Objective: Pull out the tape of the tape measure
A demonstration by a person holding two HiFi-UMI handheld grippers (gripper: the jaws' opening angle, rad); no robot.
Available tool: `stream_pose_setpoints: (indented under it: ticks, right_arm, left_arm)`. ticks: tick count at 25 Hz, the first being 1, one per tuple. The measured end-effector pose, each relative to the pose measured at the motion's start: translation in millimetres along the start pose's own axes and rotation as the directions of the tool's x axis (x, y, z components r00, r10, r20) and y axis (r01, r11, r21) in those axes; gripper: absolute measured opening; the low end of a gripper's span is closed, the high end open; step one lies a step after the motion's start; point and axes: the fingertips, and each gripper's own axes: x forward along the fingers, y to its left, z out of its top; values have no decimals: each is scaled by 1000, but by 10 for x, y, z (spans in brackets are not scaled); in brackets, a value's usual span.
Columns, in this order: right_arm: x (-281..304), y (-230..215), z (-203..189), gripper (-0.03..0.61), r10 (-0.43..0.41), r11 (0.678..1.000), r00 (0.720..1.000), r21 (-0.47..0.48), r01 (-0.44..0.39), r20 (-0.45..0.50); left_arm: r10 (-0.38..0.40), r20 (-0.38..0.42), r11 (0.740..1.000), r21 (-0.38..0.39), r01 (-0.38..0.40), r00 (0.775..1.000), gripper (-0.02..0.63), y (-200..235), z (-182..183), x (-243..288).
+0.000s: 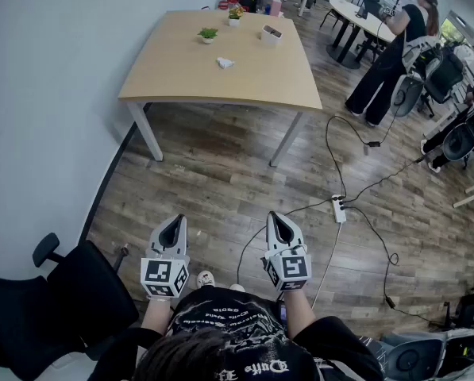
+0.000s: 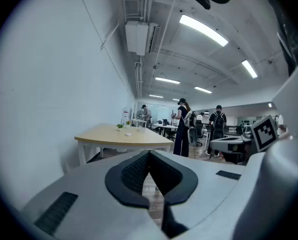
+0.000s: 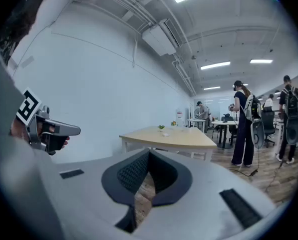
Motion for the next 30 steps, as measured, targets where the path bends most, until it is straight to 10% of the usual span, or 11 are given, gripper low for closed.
stream_pose_setpoints:
  ticks: [18, 24, 30]
  right_arm:
    - [-138, 21, -31, 11, 11, 1000, 1000, 5, -11, 1]
    - [-124, 17, -13, 318, 18, 999, 1000, 44, -19, 14]
    - [-85, 50, -15, 373, 25, 999, 1000, 24, -25, 15]
  left_arm:
    - [-72, 32, 995, -65, 74, 997, 13, -163, 62, -94]
    - [-54, 19, 994, -94, 56, 998, 331, -96, 32, -85]
    - [-32, 2, 992, -125, 32, 999, 445, 11, 28, -35]
